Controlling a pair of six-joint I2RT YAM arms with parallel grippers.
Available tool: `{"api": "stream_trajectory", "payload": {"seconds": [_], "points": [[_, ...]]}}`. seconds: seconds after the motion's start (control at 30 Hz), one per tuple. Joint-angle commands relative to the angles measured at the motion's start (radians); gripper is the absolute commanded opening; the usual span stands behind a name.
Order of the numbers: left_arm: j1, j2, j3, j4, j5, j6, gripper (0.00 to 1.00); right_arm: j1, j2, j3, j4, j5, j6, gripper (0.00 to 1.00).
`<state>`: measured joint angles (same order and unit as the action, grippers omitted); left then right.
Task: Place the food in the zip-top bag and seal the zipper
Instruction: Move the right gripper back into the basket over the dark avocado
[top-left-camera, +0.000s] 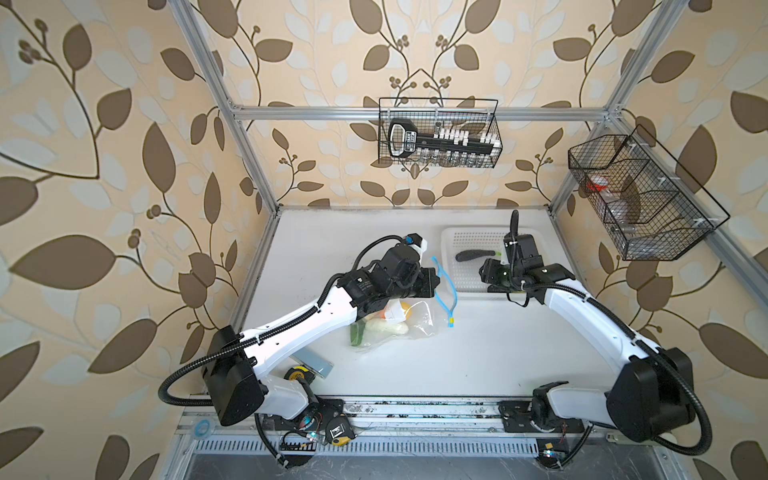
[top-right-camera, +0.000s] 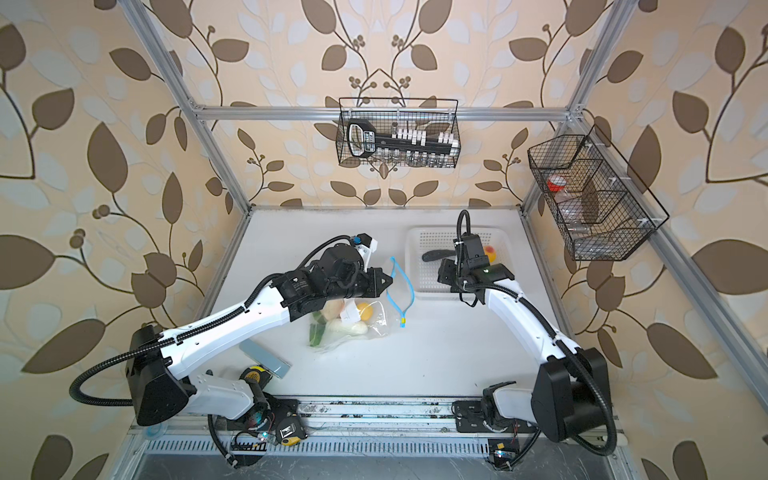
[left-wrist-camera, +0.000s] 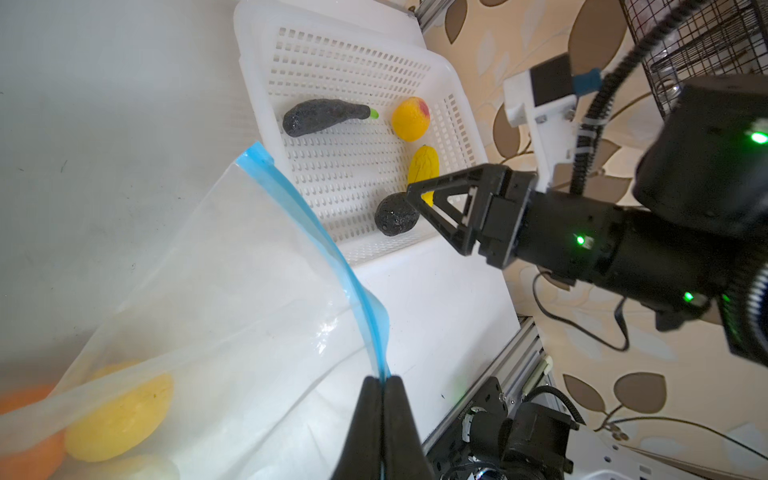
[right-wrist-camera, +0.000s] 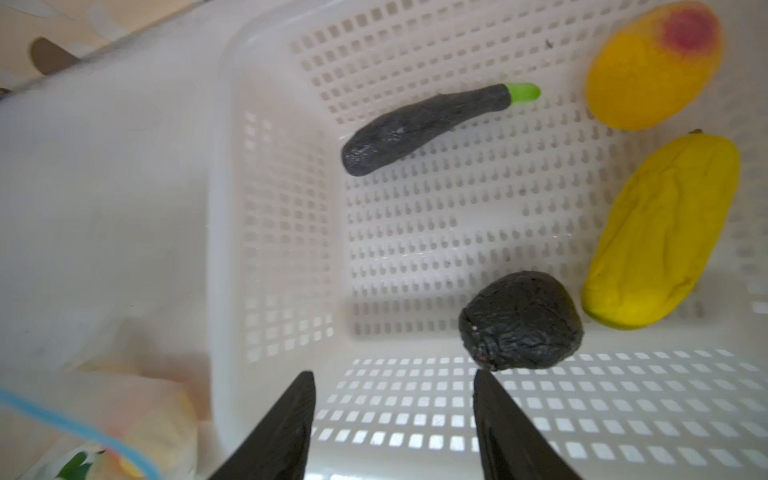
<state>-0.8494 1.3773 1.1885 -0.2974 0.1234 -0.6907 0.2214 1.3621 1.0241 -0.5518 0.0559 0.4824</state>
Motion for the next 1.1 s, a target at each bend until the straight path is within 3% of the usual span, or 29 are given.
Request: {"api": "stream_trajectory", "payload": {"seconds": [0.0,0.47,1.07], "points": [[0.01,-0.053,-0.018,0.045,0.01,-0.01,0.0,-0.023,0.06,0.083,-0.106,0.071,-0.055,0.62],[0.01,-0.072,-0.042,0.048,0.033,0.007,0.0,-0.147,0.248,0.255,-0.29,0.072,-0.025,0.61],[0.01,-0.064,-0.036,0.046,0.027,0.021,0.0,-0.119,0.343,0.182,-0.213,0.038,-0.011,0.62]]}}
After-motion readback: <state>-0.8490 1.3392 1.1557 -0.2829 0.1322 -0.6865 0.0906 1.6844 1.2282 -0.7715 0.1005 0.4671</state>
